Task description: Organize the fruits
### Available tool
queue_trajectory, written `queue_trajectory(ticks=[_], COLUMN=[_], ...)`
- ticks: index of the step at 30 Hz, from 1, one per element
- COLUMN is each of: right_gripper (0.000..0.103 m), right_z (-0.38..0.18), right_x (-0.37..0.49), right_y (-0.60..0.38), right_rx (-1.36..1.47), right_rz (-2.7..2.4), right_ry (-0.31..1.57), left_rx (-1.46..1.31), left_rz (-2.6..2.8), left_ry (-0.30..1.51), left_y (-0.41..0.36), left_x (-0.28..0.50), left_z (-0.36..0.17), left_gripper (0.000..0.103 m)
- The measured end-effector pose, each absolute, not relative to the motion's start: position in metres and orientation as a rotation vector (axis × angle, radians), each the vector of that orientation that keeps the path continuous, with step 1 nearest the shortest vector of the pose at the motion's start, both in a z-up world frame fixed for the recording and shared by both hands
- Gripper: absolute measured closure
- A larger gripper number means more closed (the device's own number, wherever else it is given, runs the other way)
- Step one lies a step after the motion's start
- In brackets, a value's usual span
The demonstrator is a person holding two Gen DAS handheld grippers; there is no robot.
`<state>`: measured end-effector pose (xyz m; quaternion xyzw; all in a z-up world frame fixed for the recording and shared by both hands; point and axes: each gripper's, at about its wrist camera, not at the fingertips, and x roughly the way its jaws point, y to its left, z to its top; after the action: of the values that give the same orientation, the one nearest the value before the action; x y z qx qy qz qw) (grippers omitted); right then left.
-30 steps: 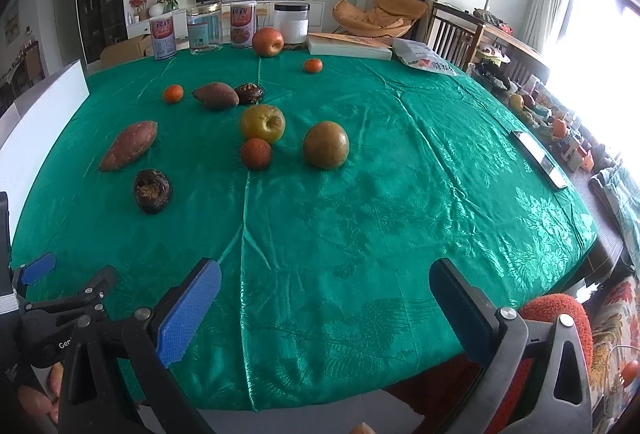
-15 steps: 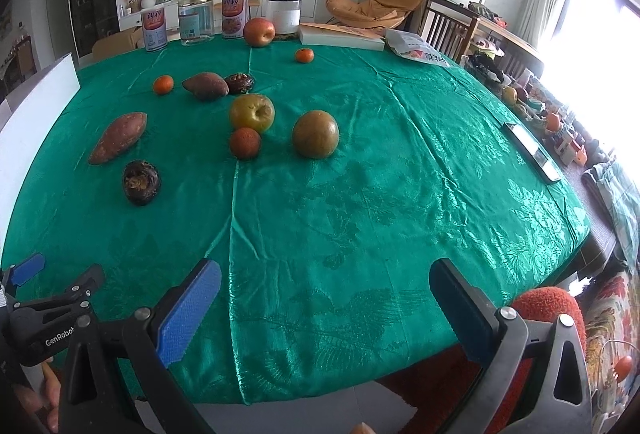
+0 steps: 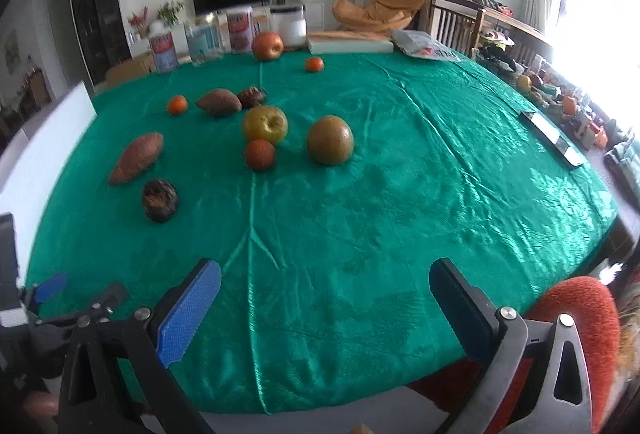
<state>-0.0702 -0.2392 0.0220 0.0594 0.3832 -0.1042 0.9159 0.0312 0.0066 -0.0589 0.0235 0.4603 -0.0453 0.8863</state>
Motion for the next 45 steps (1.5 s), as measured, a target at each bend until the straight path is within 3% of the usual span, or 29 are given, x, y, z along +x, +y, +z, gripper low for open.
queue_trajectory(ticks=[3, 9, 13, 28, 31, 36, 40, 45], right_gripper=[0.0, 0.0, 0.0, 0.0, 0.0, 0.0, 0.0, 0.0], right_z=[0.028, 0.021, 0.024, -0.009, -0.016, -0.019, -0.022, -0.015], right_x=[-0.081, -0.077, -0.085, -0.071, -0.068, -0.067, -0.063, -0.069], right_y=[-0.239, -0.234, -0.235, -0.239, -0.241, -0.247, -0.247, -0.244], right_rx=[0.111, 0.087, 0.064, 0.112, 0.128, 0.153, 0.159, 0.138], right_rz=[-0.158, -0.139, -0.129, -0.036, -0.034, -0.03, -0.027, -0.023], right_ry=[0.656, 0.65, 0.549, 0.661, 0.696, 0.696, 0.714, 0.678], left_rx=[0.053, 0.07, 0.075, 0.088, 0.098, 0.219, 0.414, 0.375], left_rz=[-0.097, -0.132, -0.142, -0.183, -0.171, -0.148, -0.005, 0.105], left_ry=[0.954, 0.958, 0.952, 0.939, 0.921, 0.69, 0.588, 0.709], left_y=[0.006, 0.004, 0.004, 0.006, 0.015, 0.041, 0.067, 0.124], left_x=[0.028, 0.027, 0.027, 0.027, 0.029, 0.03, 0.05, 0.091], left_z=[-0.058, -0.058, -0.058, -0.056, -0.035, 0.045, 0.072, 0.057], left_gripper=[0.0, 0.0, 0.0, 0.001, 0.001, 0.001, 0.001, 0.001])
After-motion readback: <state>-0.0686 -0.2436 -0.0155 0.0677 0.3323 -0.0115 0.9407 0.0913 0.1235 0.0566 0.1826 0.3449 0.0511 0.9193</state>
